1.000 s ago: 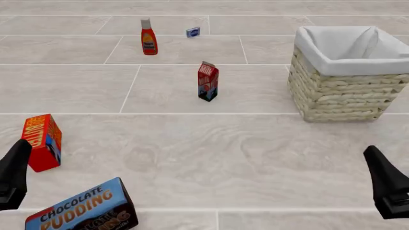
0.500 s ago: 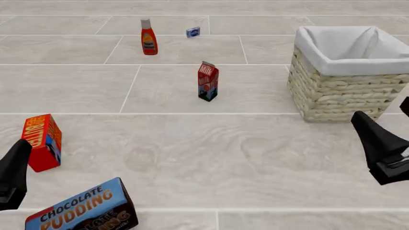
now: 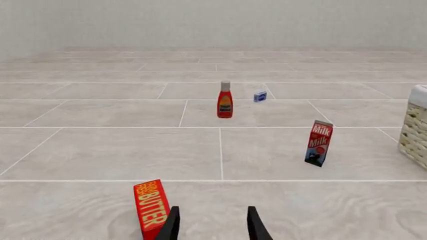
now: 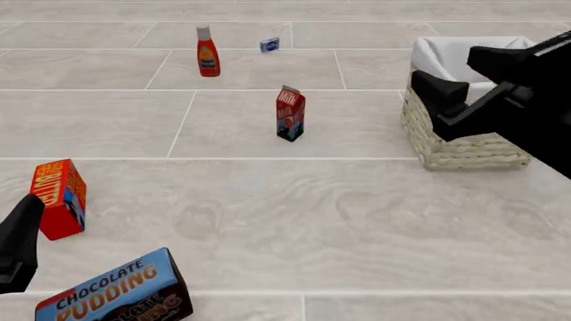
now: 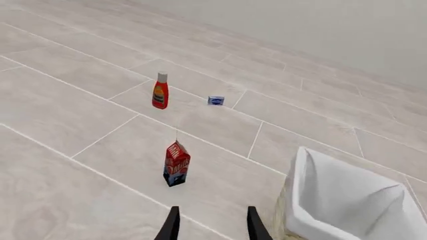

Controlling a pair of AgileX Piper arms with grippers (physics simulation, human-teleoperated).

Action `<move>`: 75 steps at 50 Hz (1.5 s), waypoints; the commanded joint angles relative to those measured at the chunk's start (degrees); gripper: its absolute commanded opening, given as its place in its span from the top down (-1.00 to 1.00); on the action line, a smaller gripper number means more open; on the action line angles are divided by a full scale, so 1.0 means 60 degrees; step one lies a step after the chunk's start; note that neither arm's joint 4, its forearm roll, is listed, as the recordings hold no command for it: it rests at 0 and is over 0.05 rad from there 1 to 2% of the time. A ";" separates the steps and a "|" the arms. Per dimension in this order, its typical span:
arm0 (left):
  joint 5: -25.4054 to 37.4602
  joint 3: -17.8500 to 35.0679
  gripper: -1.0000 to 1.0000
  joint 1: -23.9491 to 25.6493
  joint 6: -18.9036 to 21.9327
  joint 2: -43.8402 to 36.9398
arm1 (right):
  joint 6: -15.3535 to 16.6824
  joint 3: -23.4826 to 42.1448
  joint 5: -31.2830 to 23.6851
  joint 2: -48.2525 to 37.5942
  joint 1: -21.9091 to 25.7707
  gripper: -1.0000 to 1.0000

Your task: Pick the milk and place it in the basket.

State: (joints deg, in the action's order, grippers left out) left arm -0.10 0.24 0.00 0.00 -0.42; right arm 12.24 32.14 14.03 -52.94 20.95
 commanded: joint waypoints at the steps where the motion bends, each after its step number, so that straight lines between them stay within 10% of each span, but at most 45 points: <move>1: 0.0000 0.0000 -1.00 0.0000 0.0000 0.0000 | -0.0147 0.2456 -0.0702 -0.2441 0.0671 -1.00; 43: 0.0000 0.0000 -1.00 0.0000 0.0000 0.0000 | 0.0062 1.1277 -0.5657 -0.8718 0.1103 -1.00; 75: 0.0000 0.0000 -1.00 0.0000 0.0000 0.0000 | 0.0166 1.4467 -0.7097 -1.1948 0.1086 -1.00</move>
State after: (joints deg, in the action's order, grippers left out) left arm -0.10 0.24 0.00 0.00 -0.42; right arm 13.20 113.72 -26.28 -119.18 27.47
